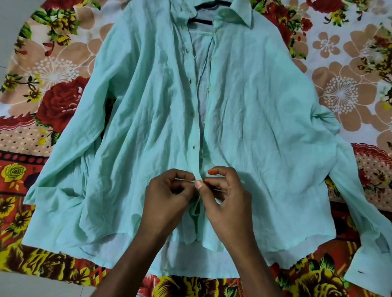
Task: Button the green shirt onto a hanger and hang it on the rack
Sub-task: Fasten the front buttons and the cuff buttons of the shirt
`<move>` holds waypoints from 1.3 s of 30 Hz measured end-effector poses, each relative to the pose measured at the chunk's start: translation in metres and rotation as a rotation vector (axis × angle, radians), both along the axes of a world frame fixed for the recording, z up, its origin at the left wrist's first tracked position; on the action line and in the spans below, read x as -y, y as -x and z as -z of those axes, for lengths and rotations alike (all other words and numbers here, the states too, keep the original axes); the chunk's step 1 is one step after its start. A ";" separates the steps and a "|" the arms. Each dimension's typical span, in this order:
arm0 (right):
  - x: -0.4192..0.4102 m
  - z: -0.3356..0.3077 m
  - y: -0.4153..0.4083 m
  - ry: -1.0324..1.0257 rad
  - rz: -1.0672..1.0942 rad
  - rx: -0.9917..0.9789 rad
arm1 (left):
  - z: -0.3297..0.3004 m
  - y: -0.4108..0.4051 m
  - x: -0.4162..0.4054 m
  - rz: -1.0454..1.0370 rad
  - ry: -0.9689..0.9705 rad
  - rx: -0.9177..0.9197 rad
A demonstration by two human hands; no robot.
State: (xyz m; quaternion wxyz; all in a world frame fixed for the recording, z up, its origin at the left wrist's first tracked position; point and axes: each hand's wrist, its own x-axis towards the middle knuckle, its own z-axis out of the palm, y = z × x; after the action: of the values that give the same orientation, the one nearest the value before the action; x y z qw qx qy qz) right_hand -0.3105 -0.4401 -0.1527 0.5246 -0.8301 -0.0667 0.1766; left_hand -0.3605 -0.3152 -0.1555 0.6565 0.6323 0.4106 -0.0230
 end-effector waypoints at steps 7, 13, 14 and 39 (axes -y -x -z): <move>-0.002 0.004 -0.007 0.025 0.084 -0.016 | -0.002 0.000 0.001 -0.140 0.246 -0.017; -0.003 0.010 -0.023 0.363 -0.043 0.077 | 0.006 -0.011 -0.004 0.133 -0.131 -0.166; -0.005 0.010 -0.028 0.362 -0.028 0.142 | 0.003 -0.016 -0.004 0.166 -0.308 -0.160; -0.050 0.006 -0.067 0.401 0.060 0.101 | 0.004 -0.070 -0.044 -0.021 0.101 -0.085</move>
State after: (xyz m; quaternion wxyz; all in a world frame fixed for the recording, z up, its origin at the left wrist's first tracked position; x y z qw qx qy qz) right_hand -0.2433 -0.3905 -0.1583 0.3499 -0.9274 -0.0316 0.1285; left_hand -0.2908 -0.2716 -0.1596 0.6696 0.5926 0.4431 -0.0636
